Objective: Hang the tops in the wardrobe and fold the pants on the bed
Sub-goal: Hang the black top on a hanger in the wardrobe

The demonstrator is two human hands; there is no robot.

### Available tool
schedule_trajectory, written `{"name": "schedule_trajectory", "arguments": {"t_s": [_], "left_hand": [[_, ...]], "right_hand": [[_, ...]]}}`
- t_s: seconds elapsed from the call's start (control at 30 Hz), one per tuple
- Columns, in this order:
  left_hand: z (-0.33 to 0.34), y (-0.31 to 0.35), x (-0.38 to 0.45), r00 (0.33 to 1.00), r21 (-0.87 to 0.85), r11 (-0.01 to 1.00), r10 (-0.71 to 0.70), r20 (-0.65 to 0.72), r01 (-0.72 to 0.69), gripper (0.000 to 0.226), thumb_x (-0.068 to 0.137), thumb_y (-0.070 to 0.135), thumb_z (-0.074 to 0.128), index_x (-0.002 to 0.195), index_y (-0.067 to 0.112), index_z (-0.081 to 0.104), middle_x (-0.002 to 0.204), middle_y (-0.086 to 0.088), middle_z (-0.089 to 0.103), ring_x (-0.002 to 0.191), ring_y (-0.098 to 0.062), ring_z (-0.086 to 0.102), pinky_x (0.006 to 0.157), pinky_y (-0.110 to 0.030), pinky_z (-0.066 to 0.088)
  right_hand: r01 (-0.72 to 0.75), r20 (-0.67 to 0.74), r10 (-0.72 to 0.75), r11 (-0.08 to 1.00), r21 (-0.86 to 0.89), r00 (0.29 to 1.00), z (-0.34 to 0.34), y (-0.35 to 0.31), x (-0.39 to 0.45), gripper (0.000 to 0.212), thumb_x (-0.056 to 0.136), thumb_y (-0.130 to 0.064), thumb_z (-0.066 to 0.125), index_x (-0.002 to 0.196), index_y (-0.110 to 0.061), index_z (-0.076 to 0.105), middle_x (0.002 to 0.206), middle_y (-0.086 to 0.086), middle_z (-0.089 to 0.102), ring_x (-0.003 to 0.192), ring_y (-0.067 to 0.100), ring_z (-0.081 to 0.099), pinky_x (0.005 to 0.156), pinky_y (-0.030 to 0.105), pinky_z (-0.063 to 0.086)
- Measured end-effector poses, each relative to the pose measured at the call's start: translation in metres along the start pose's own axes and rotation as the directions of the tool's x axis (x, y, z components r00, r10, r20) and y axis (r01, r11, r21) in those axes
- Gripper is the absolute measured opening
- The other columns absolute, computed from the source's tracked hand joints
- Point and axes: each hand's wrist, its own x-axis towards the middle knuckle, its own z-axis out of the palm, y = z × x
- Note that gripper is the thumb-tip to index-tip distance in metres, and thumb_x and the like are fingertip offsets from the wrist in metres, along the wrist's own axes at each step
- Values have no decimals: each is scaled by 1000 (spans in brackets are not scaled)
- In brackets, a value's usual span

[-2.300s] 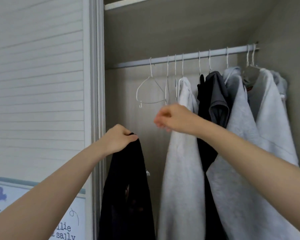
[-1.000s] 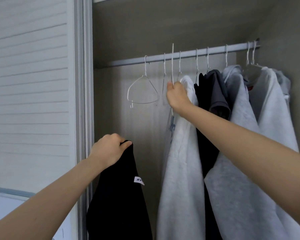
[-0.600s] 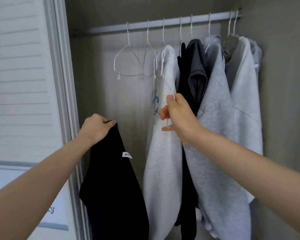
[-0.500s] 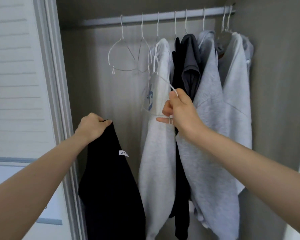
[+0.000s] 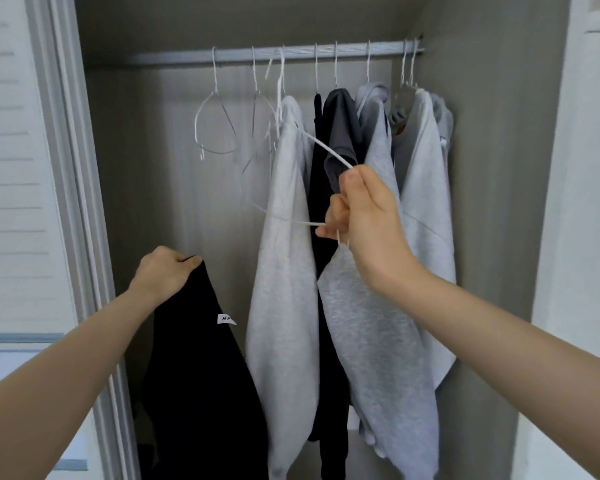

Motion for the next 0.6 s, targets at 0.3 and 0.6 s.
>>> {"name": "schedule_trajectory", "arguments": {"t_s": [0.3,0.6], "left_hand": [[-11,-2,-3,996,51,995,-83,41,81,47,92,39,61,77,-4,73,73,-19,69,69,-29,61,67,-31,45],[-12,-18,-3,967,-157,956,-236,99,250,42,87,32,71,80,-9,71,85,-22,70,80,-32,65,73,-36,47]], "right_hand": [[-252,-2,253,962,109,967,-35,-10,-49,36,105,-24,29,71,-17,36,43,-8,20,39,9,20,41,19,33],[-347,-5,349,933,99,937,-51,-14,-67,36,105,-22,31,70,-16,36,43,-8,18,40,10,17,38,20,34]]}}
